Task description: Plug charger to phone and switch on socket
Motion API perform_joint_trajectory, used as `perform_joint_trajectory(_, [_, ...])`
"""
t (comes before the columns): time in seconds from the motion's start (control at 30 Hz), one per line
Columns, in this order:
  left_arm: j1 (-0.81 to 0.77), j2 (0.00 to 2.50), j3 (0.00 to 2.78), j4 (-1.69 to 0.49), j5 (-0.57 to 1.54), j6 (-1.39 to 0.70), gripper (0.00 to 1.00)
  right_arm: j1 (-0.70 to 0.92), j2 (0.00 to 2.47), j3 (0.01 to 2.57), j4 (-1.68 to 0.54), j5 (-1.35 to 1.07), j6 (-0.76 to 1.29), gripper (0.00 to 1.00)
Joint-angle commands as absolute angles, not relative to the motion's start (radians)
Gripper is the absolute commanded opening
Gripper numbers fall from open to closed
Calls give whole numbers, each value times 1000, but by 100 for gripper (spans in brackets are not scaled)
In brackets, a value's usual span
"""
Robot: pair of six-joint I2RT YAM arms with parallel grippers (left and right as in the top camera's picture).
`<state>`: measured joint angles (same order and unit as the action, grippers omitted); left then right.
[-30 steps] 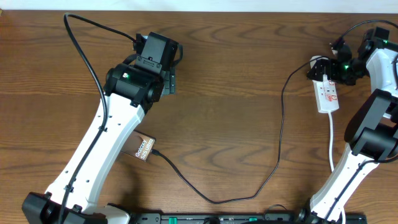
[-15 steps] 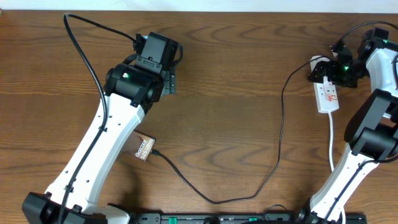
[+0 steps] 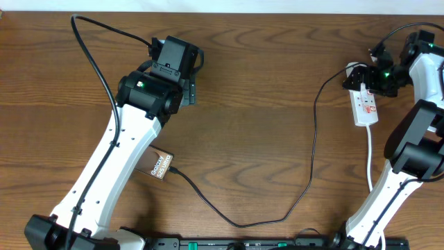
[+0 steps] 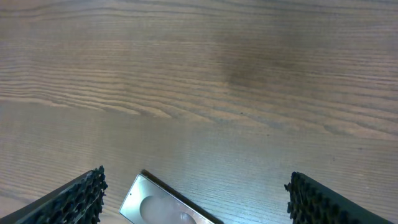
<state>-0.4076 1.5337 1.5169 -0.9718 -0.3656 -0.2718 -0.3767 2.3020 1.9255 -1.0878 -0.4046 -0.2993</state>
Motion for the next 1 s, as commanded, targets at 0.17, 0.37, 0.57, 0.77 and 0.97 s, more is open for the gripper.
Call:
perform_joint_trajectory(0.17, [-406, 1522, 1538, -976, -384, -263, 91, -372, 2306, 1941, -1119, -508, -292, 99])
perform_joint_trajectory(0.37, [-406, 1522, 1538, -976, -384, -263, 91, -372, 2306, 1932, -1131, -518, -284, 99])
perform_joint_trajectory(0.57, [-406, 1522, 1538, -976, -384, -263, 91, -371, 2306, 1930, -1125, -538, -285, 99])
perform_joint_trajectory(0.77, [-406, 1522, 1538, -976, -384, -263, 91, -371, 2306, 1928, -1112, -539, -285, 99])
perform_joint_trajectory(0.97, [-406, 1522, 1538, -976, -384, -263, 91, -371, 2306, 1913, -1096, -562, -284, 99])
